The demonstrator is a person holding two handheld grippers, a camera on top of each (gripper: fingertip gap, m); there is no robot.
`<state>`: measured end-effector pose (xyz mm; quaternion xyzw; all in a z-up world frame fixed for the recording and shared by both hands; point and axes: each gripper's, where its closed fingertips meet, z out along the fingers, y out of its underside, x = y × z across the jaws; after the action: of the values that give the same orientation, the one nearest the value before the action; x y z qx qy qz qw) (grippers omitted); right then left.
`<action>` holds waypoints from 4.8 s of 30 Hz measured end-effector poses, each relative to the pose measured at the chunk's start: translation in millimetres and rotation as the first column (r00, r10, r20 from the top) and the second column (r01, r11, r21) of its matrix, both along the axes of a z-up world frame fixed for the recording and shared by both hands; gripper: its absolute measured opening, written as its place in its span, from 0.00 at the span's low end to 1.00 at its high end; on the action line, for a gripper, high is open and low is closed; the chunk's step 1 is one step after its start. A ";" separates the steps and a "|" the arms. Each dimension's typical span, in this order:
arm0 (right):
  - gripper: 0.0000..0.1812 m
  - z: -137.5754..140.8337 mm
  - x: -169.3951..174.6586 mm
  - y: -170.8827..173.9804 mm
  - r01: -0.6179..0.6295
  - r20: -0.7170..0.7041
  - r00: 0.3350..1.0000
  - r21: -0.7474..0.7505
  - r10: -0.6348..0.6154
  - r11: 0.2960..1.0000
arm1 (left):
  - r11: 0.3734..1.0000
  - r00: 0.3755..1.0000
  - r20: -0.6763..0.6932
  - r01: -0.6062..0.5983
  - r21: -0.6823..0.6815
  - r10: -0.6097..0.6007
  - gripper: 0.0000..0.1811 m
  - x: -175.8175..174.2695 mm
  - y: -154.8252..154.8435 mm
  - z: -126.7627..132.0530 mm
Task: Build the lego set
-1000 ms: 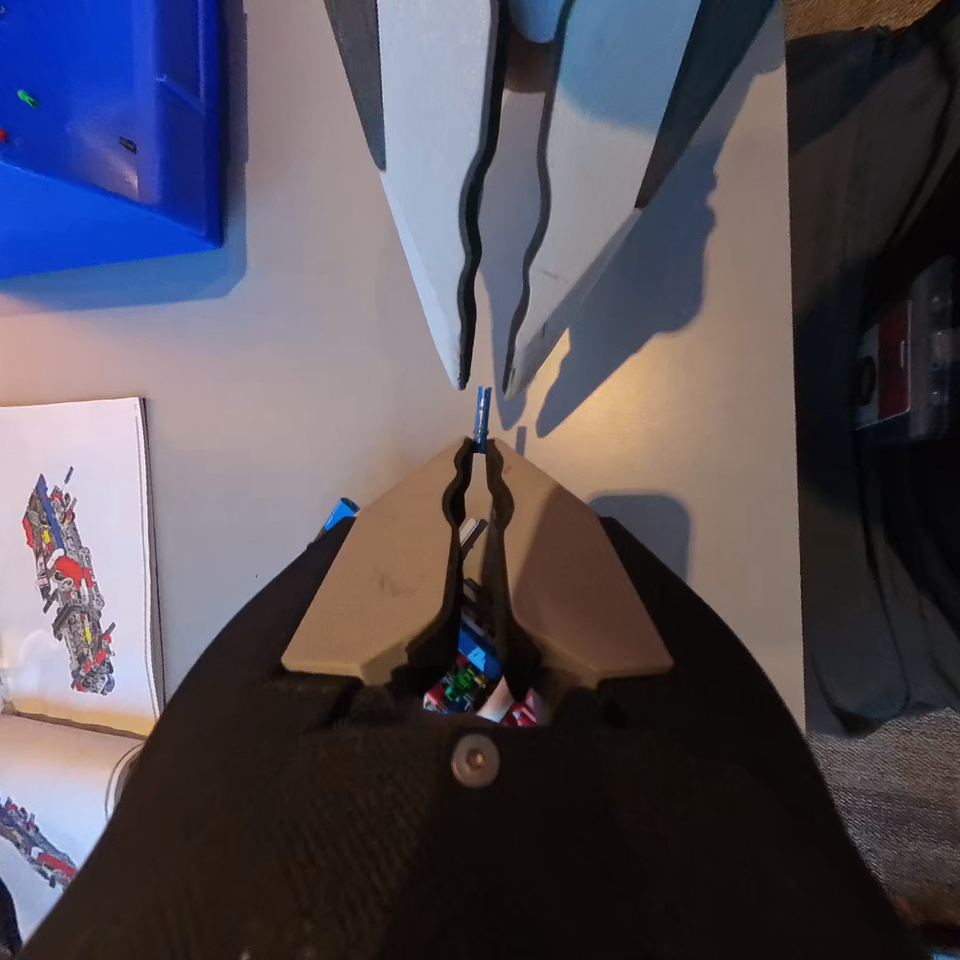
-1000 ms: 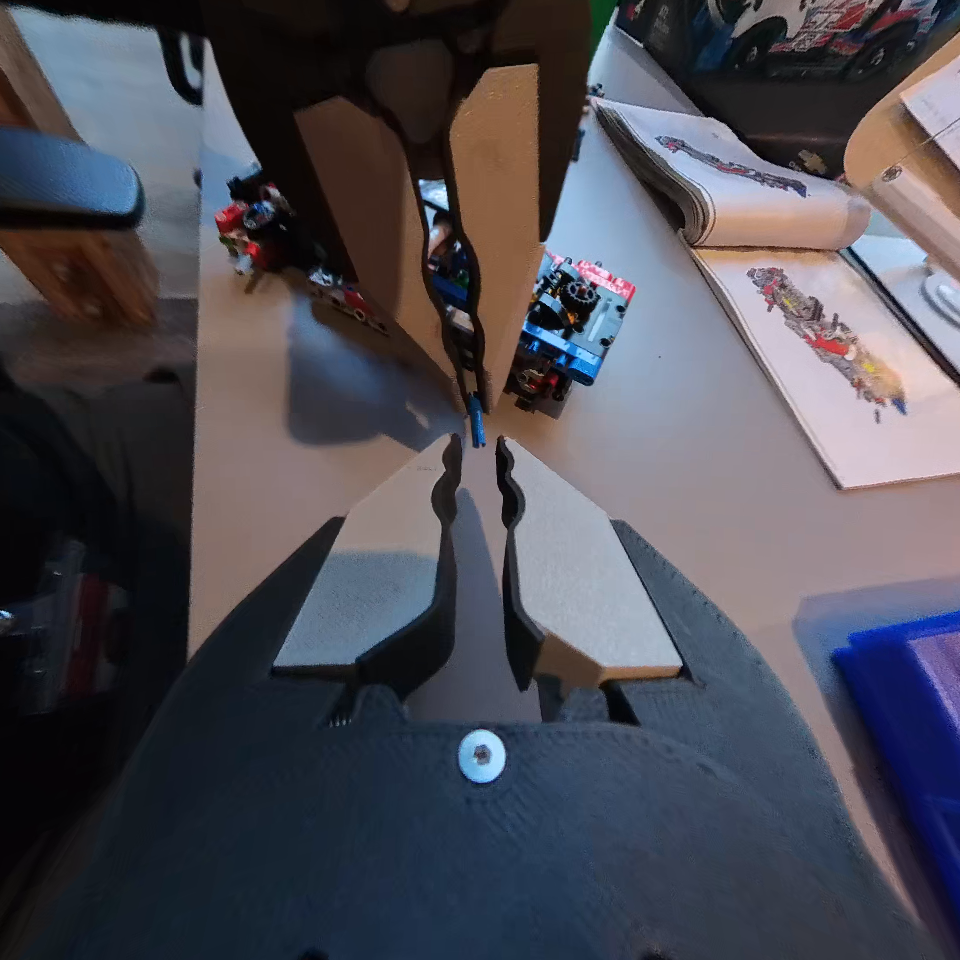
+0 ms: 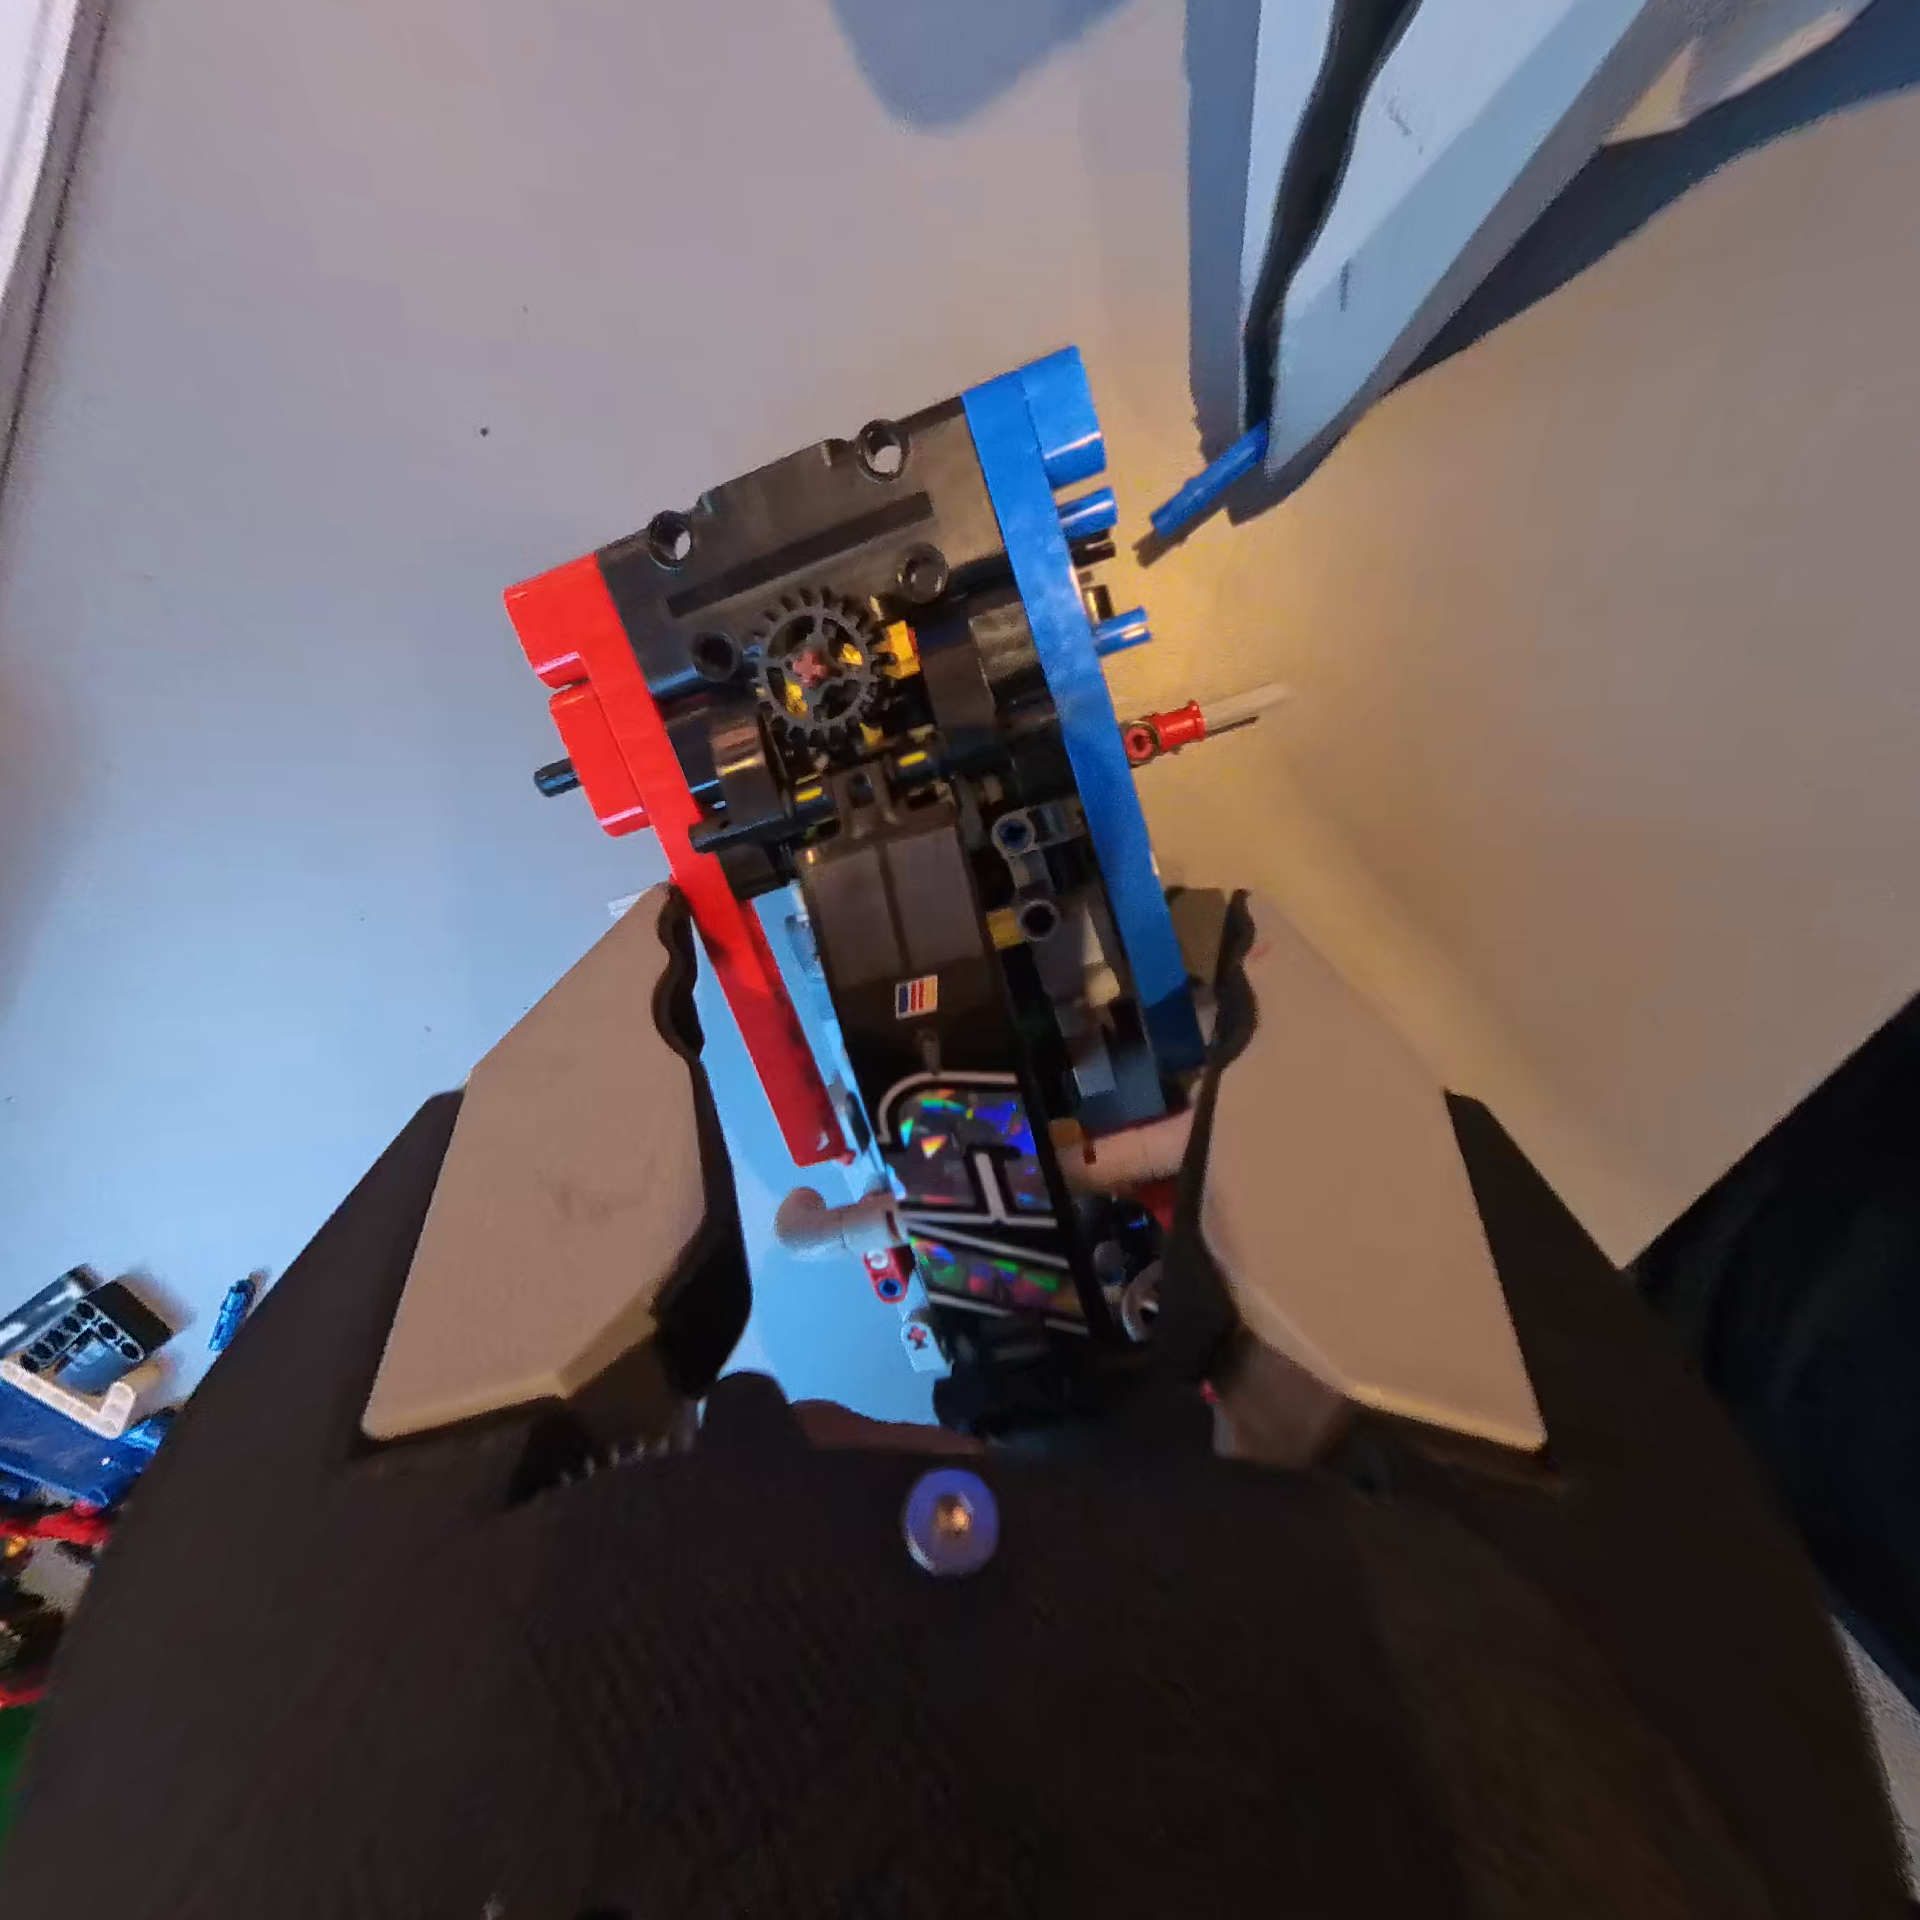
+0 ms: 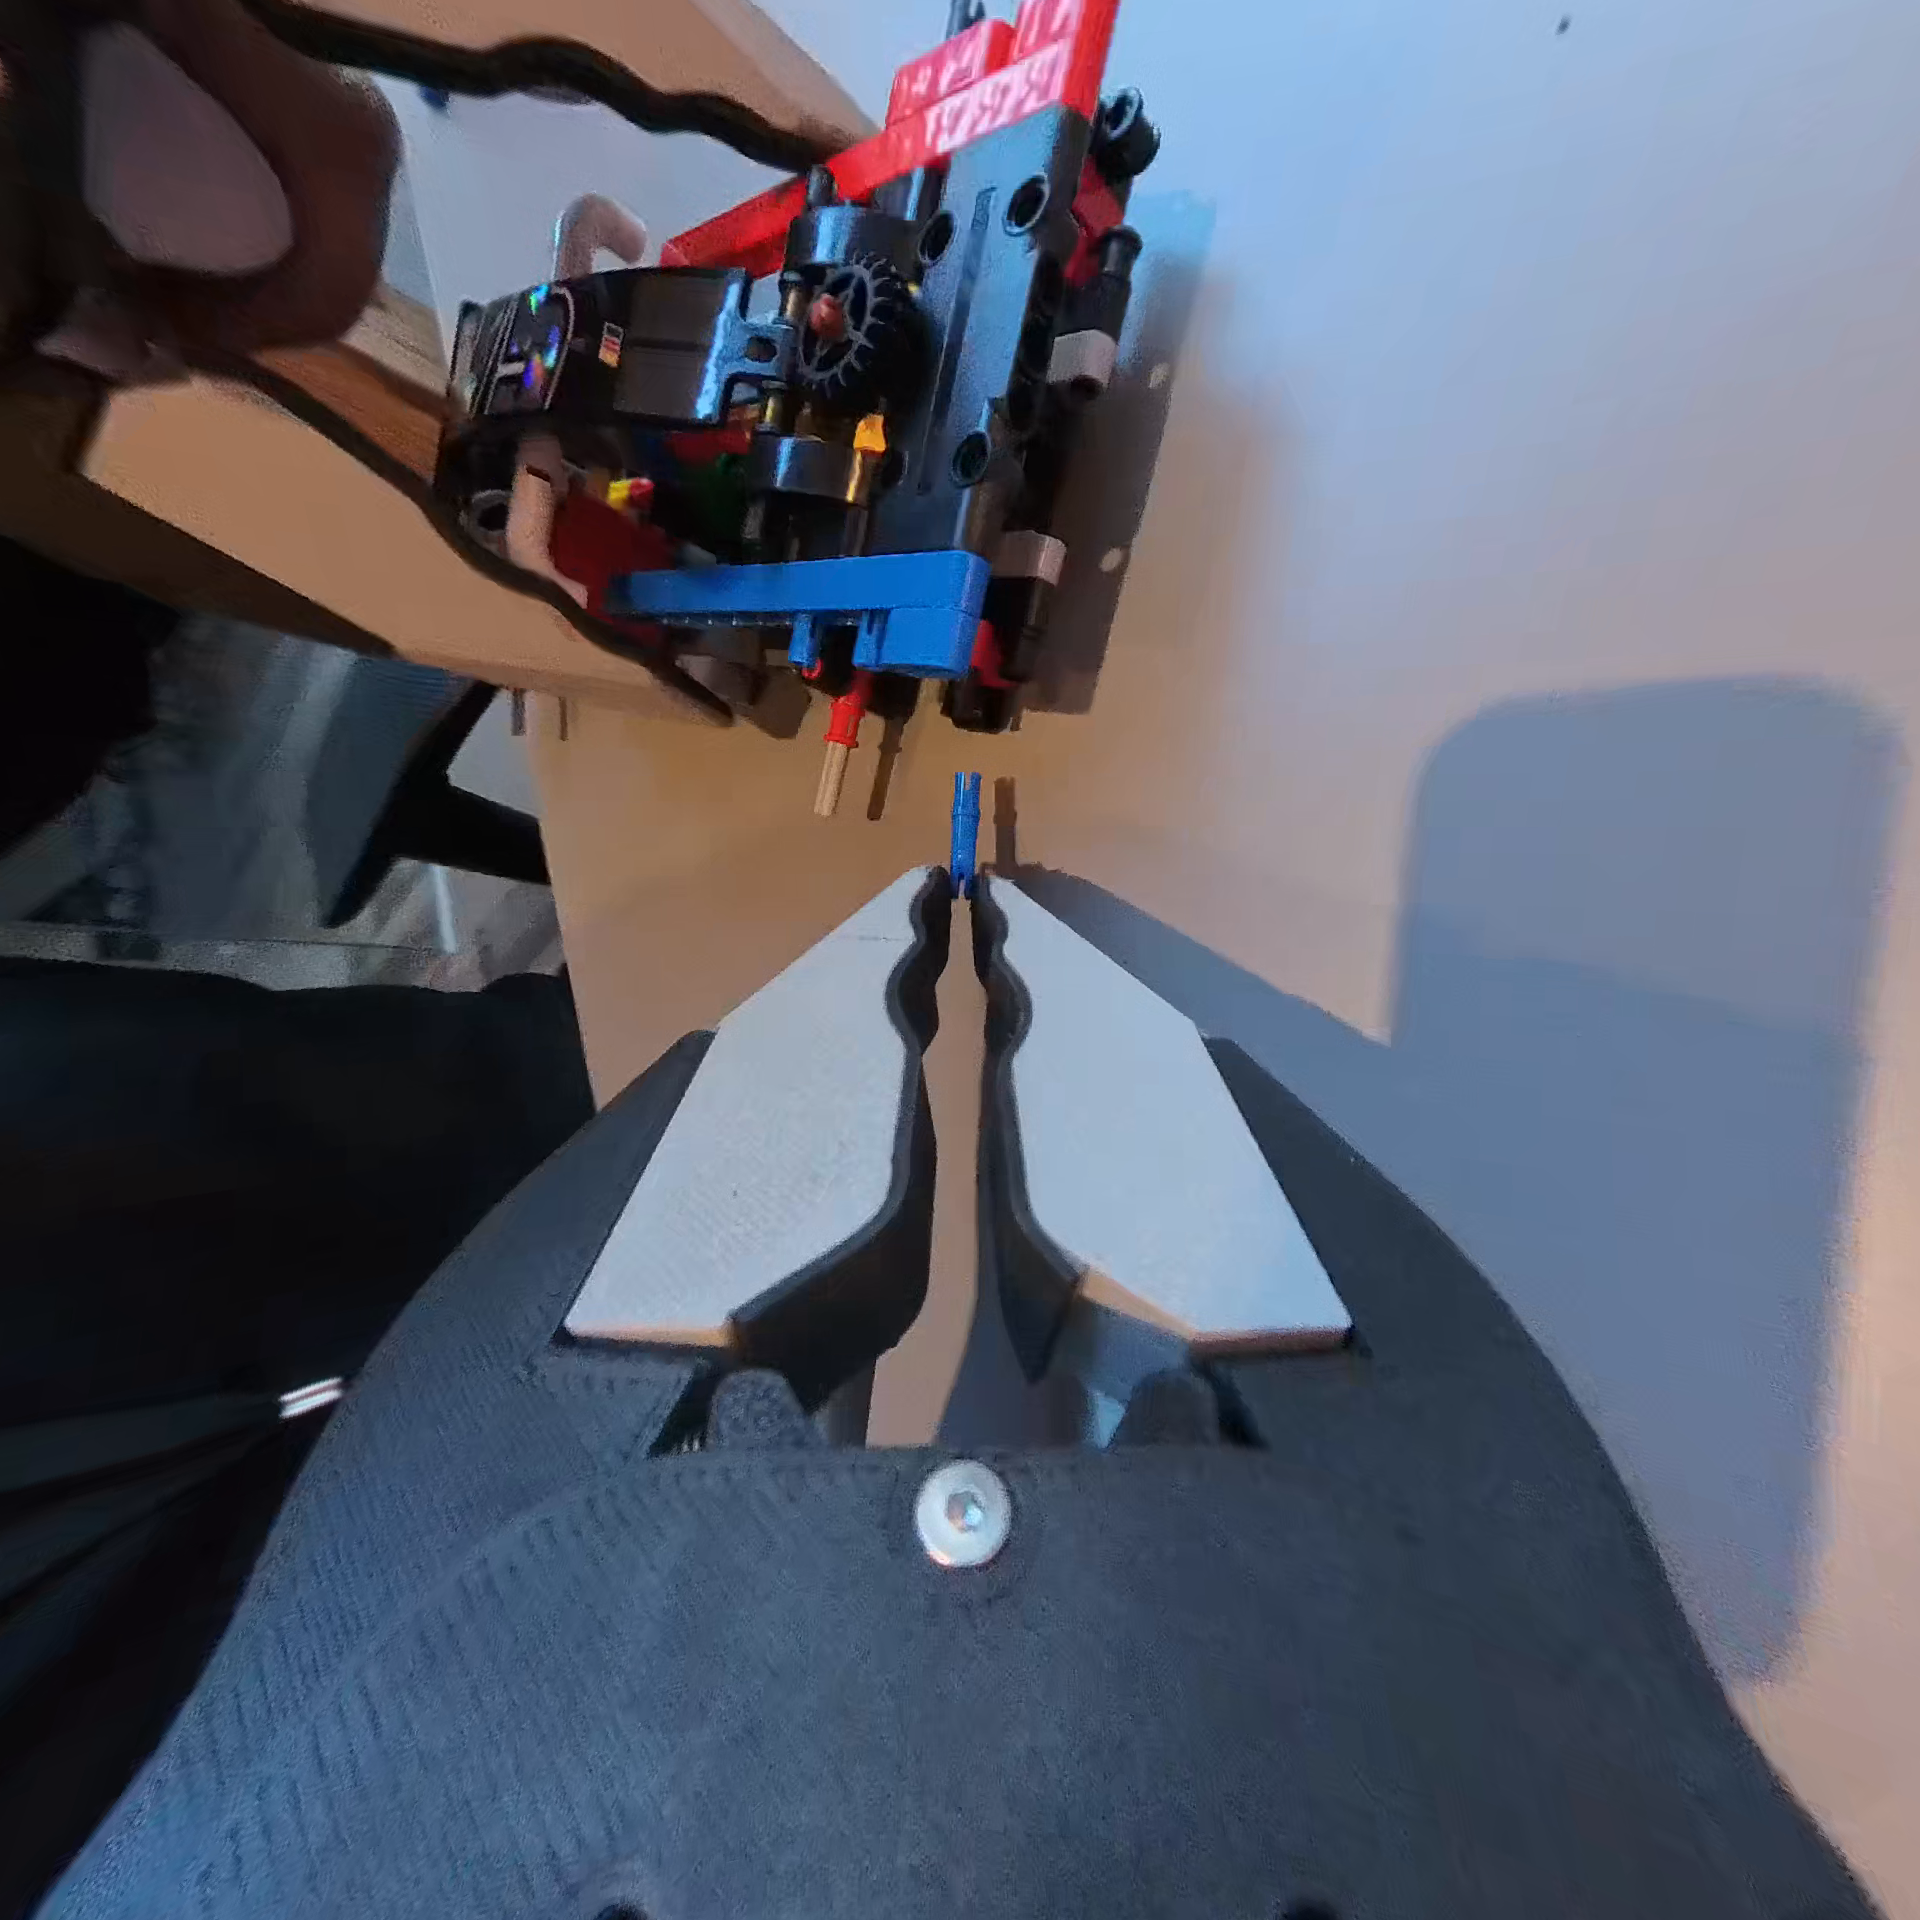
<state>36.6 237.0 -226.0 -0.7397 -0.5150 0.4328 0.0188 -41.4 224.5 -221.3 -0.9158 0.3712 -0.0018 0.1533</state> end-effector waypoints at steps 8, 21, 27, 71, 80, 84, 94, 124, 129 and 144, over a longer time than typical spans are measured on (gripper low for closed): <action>0.01 -1.2 -13.8 -4.9 0.061 -0.063 0.996 -0.053 -0.065 0.997 | 0.999 0.998 0.053 0.045 -0.016 -0.044 0.54 -2.9 1.4 -0.4; 0.00 -3.4 -14.2 -7.9 0.323 -0.146 0.940 0.098 -0.308 0.941 | 1.000 0.997 0.079 0.005 0.025 -0.007 0.53 -3.3 5.5 -1.3; 0.00 -7.2 -13.1 -7.7 0.364 -0.123 0.931 0.341 -0.343 0.867 | 0.999 0.999 0.038 0.000 0.054 -0.002 0.53 -5.0 6.8 -3.8; 0.00 0.7 -32.2 -0.9 0.392 -0.125 0.919 0.194 -0.374 0.899 | 0.996 0.998 -0.041 0.057 0.068 -0.055 0.54 -12.5 14.0 -12.2; 0.00 -6.5 -25.8 8.3 0.395 -0.118 0.918 0.348 -0.378 0.850 | 0.996 0.998 -0.029 0.051 0.077 -0.049 0.54 -11.0 14.4 -12.2; 0.00 -0.8 -26.0 10.5 0.387 -0.156 0.922 0.418 -0.355 0.822 | 0.996 0.999 -0.027 0.043 0.078 -0.041 0.54 -10.3 14.6 -12.2; 0.00 -2.6 -28.0 9.8 0.383 -0.148 0.924 0.346 -0.353 0.856 | 0.996 0.999 -0.026 0.033 0.078 -0.031 0.54 -9.3 15.3 -12.1; 0.00 -4.7 -25.7 12.0 0.378 -0.142 0.926 0.358 -0.351 0.853 | 0.996 1.000 -0.018 0.003 0.088 -0.002 0.54 -7.2 16.1 -12.0; 0.00 -4.6 -25.7 12.8 0.381 -0.143 0.925 0.365 -0.353 0.850 | 0.996 1.000 -0.017 0.007 0.088 -0.005 0.54 -7.1 16.1 -12.0; 0.00 -1.9 -27.2 14.9 0.330 -0.153 0.944 0.427 -0.293 0.842 | 0.996 1.000 -0.016 0.002 0.090 0.000 0.54 -8.8 15.9 -12.2</action>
<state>9.3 251.9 -227.8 -0.7708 -0.4721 0.3240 0.2794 -50.2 240.4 -233.5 -0.9078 0.3724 0.0222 0.1916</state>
